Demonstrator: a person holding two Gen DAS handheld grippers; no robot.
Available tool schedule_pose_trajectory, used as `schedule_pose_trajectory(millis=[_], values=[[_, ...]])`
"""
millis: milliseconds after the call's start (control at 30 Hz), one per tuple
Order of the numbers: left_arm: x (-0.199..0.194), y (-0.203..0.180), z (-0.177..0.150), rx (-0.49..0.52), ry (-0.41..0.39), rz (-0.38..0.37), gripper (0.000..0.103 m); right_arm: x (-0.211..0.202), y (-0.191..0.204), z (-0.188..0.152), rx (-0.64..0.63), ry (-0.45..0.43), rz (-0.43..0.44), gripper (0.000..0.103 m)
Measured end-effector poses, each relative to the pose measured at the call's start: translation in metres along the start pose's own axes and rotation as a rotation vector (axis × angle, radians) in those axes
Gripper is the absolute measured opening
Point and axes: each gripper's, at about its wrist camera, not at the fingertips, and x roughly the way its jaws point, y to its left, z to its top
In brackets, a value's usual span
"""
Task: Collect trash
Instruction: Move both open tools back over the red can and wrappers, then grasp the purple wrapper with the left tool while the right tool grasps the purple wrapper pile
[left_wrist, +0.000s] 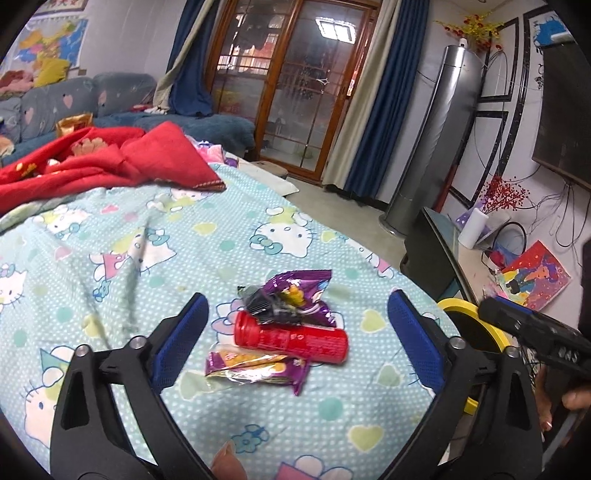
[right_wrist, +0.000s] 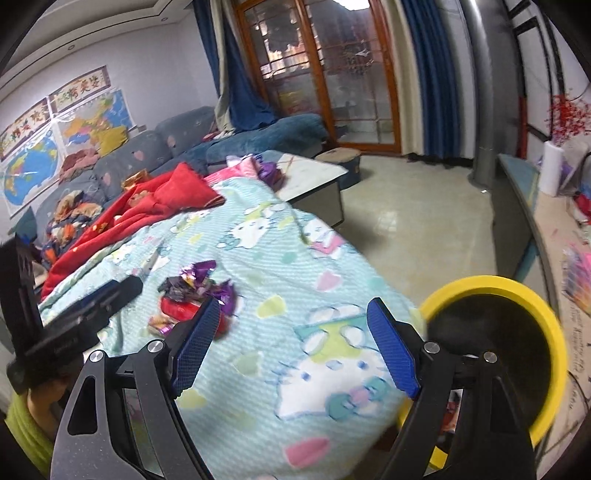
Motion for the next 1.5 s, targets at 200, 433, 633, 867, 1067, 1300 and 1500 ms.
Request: schedule_pose_trajectory(millis=[200,433,633,867,1067,1300,1500], values=[[0.012,0.016,-0.001,-0.042,0.048,-0.032,0.071,0.038,0.008,0.020,0.058,0.067,0.101,0.076],[0.023,0.030,-0.001,-0.109,0.075,-0.086,0.051,0.079,0.024,0.030,0.052,0.130,0.168,0.059],[0.035,0.037,-0.001,-0.158,0.107,-0.115,0.038,0.103,0.039,0.032,0.001,0.148,0.211,0.048],[0.041,0.042,-0.002,-0.189,0.123,-0.135,0.032,0.129,0.048,0.030,0.006,0.181,0.244,0.037],[0.047,0.041,-0.001,-0.185,0.134,-0.140,0.031,0.142,0.050,0.026,0.029,0.203,0.267,0.018],[0.055,0.038,-0.002,-0.171,0.153,-0.131,0.019,0.129,0.048,0.020,0.024,0.167,0.262,0.011],[0.059,0.037,-0.004,-0.154,0.175,-0.125,0.009,0.120,0.041,0.015,0.042,0.147,0.251,0.010]])
